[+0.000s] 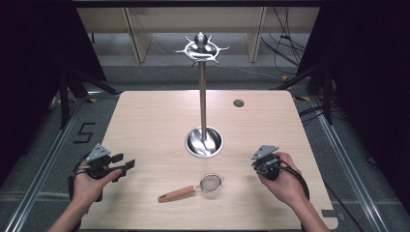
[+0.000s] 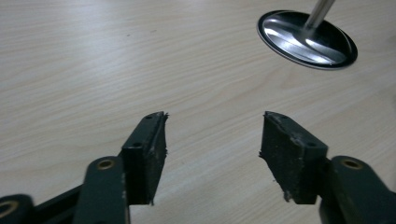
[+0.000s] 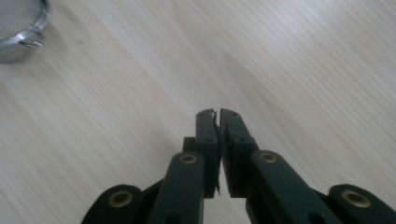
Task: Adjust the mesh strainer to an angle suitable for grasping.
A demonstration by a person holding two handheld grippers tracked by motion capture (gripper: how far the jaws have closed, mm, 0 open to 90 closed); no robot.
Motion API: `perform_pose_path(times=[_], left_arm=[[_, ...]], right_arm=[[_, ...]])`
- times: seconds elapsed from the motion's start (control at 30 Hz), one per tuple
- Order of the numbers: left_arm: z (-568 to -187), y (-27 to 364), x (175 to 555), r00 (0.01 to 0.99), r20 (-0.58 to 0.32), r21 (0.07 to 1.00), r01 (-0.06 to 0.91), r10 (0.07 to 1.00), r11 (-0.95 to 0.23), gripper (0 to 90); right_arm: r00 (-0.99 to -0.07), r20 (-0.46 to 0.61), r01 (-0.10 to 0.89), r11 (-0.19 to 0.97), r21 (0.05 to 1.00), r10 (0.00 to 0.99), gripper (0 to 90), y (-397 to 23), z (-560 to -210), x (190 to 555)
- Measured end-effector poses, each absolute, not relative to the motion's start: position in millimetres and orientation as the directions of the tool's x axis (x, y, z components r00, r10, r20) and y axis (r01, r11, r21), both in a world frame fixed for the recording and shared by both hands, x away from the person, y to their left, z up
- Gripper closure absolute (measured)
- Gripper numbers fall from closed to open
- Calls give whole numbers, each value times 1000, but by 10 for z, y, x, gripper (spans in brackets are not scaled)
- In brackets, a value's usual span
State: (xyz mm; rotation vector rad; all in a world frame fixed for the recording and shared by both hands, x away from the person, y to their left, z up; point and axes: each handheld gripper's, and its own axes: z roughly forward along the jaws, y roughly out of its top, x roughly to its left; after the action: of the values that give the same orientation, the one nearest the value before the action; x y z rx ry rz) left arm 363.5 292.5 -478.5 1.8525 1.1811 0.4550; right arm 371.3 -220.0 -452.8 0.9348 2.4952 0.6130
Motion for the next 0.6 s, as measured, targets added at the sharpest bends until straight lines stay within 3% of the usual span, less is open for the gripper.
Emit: perform_pose_path(times=[0.1, 0.3, 0.6], left_arm=[[-4773, 2873, 3613, 518, -134, 815, 543, 845, -204, 536], [-4709, 2731, 3540, 641, -132, 796, 523, 756, -305, 888], [-4621, 1995, 3224, 861, -211, 677, 470, 463, -566, 889]], right_arm=[[-679, -213, 534, 672, 513, 702, 900, -2273, -4520, 3733], [-649, -221, 544, 647, 534, 728, 876, -2299, -4525, 3765], [-626, -198, 572, 616, 541, 754, 835, -2317, -4552, 3803]])
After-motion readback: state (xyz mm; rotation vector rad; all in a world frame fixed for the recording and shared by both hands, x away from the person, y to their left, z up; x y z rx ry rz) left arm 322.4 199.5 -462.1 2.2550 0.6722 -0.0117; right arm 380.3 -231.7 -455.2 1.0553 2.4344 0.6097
